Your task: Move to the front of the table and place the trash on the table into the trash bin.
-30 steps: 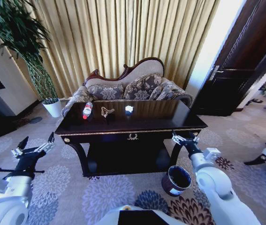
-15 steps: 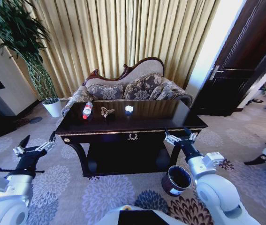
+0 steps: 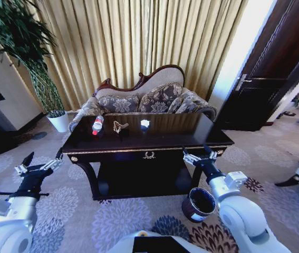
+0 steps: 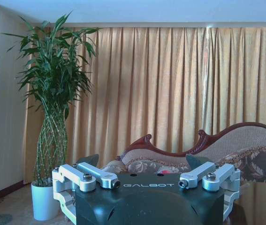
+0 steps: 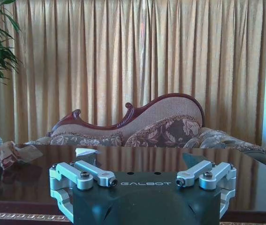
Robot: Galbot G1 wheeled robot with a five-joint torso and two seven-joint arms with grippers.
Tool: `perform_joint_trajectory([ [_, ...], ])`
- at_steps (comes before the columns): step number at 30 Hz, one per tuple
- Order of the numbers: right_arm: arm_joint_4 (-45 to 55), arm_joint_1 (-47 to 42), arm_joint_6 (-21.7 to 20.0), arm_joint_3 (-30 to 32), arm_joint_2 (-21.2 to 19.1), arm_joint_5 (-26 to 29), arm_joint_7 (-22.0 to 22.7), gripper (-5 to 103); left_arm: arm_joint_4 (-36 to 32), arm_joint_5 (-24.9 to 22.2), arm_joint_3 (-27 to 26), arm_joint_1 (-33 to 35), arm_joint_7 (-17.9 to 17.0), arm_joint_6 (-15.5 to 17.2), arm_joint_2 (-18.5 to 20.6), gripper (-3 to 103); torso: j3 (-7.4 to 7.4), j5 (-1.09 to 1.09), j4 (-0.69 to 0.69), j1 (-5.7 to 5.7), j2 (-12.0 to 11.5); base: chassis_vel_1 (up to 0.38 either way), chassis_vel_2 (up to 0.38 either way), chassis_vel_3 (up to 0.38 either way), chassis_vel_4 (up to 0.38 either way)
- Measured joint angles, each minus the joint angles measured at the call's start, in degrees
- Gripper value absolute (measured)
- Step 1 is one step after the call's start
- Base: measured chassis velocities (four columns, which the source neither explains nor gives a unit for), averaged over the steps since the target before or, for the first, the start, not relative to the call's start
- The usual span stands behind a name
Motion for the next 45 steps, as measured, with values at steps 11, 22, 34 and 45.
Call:
perform_joint_trajectory([
  [11, 0.0, 0.53, 0.09, -0.14, -0.37, 0.27, 0.0, 100, 0.0, 0.04, -0.08, 0.11, 0.11, -0.07, -0.35, 100, 0.0, 0.0, 0.0, 0.0, 0.0, -0.077, 0.084, 0.08, -0.075],
  [22, 0.07, 1.57, -0.14, -1.11, -1.32, 0.9, -0.04, 100, 0.0, 0.02, -0.14, 0.22, 0.11, -0.08, -0.36, 100, 0.0, 0.0, 0.0, 0.0, 0.0, -0.072, 0.07, 0.069, -0.067],
  [34, 0.45, 2.32, -1.06, -2.29, -1.73, 1.55, -0.28, 100, 0.0, 0.04, -0.47, 0.42, 0.23, 0.25, 0.16, 100, 0.0, 0.0, 0.0, 0.0, 0.0, -0.071, 0.071, 0.065, -0.072],
  [45, 0.21, 4.03, -1.97, -2.23, -3.71, 4.77, -0.31, 100, 0.0, -4.79, -3.39, -2.26, 0.9, 8.54, 5.86, 100, 0.0, -0.01, -0.01, 0.0, 0.0, -0.077, 0.075, 0.069, -0.078],
])
